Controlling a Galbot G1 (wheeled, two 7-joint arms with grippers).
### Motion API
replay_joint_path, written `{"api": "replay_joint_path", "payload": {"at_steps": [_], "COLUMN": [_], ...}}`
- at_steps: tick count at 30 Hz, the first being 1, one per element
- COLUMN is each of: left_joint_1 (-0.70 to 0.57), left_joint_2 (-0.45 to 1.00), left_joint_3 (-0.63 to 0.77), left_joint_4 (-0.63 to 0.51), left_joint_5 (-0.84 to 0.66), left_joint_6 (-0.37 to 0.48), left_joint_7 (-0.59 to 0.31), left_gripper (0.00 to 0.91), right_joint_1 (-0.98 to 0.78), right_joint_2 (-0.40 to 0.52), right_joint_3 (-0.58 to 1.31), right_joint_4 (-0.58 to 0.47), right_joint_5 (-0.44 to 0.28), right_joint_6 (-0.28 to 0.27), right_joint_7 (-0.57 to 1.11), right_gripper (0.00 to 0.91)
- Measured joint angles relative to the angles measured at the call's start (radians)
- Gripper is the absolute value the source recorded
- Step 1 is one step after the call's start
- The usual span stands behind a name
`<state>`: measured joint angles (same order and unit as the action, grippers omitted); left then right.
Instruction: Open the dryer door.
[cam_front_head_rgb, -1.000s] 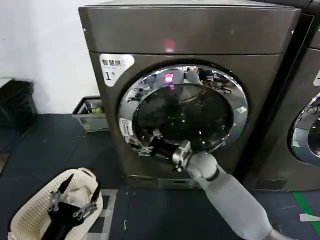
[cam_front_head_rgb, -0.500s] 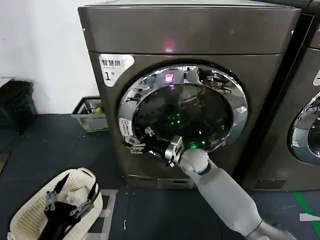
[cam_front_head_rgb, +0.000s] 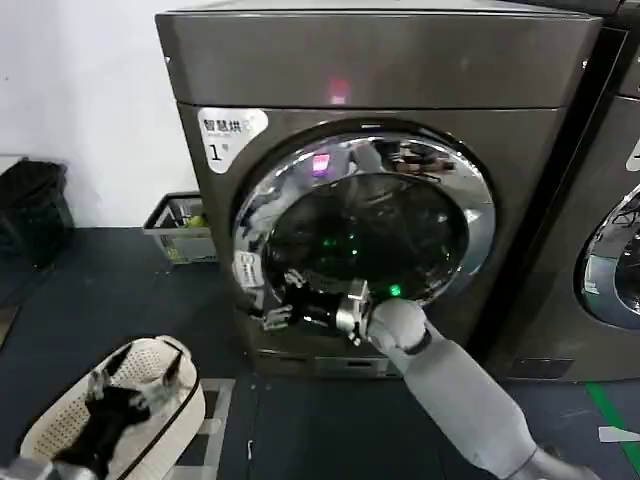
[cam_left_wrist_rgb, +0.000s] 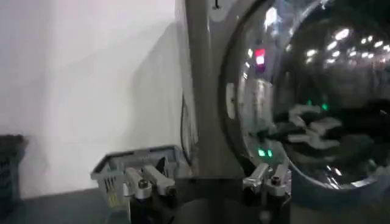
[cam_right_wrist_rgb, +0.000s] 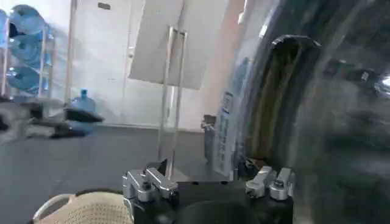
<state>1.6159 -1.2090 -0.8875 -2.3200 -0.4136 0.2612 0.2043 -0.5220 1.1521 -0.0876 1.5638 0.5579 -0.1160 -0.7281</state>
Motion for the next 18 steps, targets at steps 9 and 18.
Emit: {"api": "replay_joint_path", "payload": {"at_steps": [9, 18], "left_joint_1": [-0.141, -0.242], "left_joint_2": [0.203, 0.323], "left_joint_3": [0.035, 0.109], "left_joint_4": [0.181, 0.299], "left_joint_5": [-0.187, -0.373], "left_joint_6": [-0.141, -0.159], "left_joint_7": [0.176, 0.149], "left_gripper": [0.907, 0.907], "right_joint_1": [-0.067, -0.195], "right_joint_2": [-0.08, -0.143], "right_joint_3": [0.079, 0.174], "right_joint_4": [0.09, 0.189], "right_joint_5": [0.015, -0.017], "right_joint_6": [-0.046, -0.018], "right_joint_7": [-0.232, -0.398], "right_gripper": [0.907, 0.907]}}
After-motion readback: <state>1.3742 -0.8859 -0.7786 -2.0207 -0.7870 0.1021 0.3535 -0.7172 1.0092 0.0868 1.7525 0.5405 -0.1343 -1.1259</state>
